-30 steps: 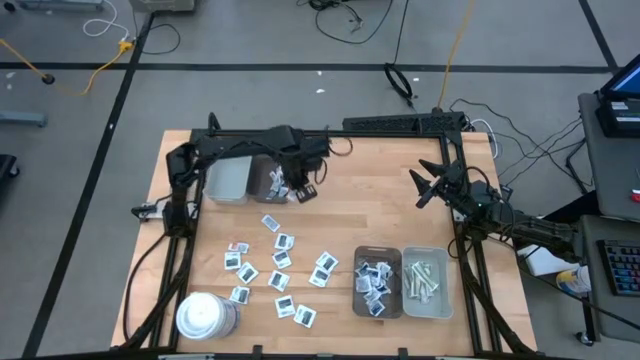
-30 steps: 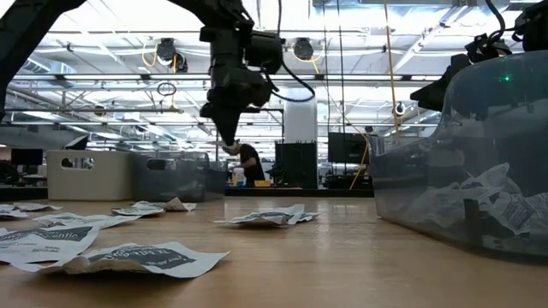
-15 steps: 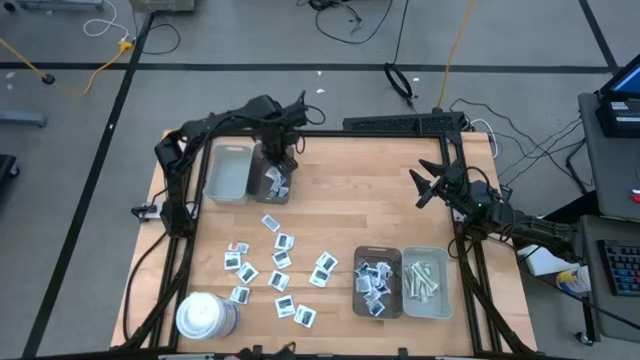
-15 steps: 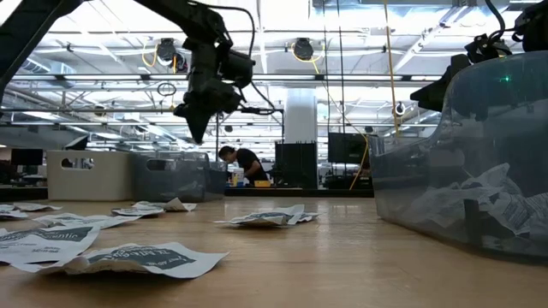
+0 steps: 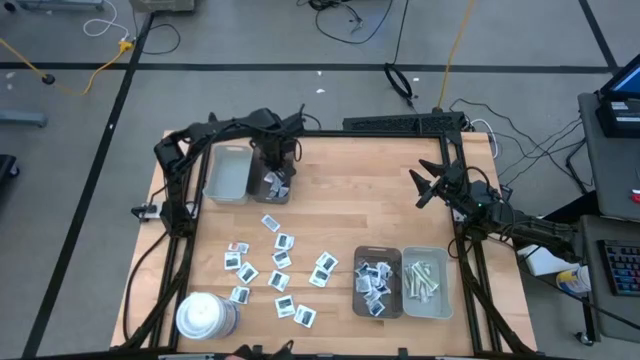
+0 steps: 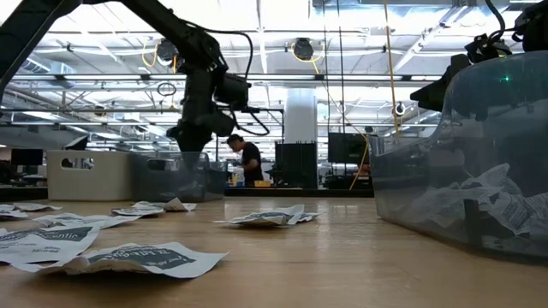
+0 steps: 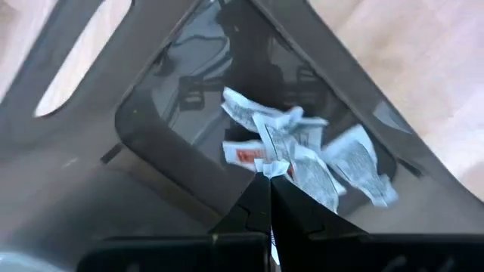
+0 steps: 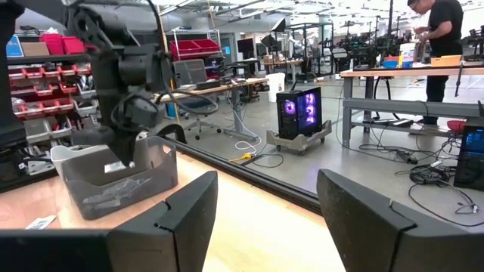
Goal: Pick & Place First Aid Supplies
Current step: Put the white ointment pack into the top black bin
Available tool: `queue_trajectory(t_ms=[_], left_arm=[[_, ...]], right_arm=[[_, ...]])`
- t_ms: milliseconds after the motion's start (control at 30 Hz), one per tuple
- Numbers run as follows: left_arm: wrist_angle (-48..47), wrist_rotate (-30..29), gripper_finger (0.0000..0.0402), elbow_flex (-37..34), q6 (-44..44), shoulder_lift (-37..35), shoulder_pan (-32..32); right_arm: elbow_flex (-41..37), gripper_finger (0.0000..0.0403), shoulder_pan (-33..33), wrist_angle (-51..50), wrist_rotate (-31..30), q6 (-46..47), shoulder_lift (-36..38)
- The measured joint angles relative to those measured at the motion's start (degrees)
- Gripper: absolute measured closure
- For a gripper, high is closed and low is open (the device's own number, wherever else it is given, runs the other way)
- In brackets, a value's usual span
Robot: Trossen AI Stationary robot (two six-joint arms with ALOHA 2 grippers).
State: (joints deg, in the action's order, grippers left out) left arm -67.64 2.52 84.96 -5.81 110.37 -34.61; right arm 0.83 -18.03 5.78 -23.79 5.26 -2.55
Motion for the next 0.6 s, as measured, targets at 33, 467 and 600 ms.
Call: queue_trajectory(t_ms=[33,467,600], left_arm=[[1.31,-0.23,0.0401,-1.02,-0.36,0.0,0.11],[7.04,-1.09,0.0381,-5.15,-3.53,-1.01,0.72],[7.5,-1.04,0.0321,-5.15,-3.65,-2.88,0.45]], right_arm=[[-0.01,0.0181,0.0,0.0,0.0,-0.01,0.01],[0.01,0.018,0.01,0.0,0.02,-0.01,0.0],[0.0,0.0183,-0.02,0.0,0.02,0.01,0.02]])
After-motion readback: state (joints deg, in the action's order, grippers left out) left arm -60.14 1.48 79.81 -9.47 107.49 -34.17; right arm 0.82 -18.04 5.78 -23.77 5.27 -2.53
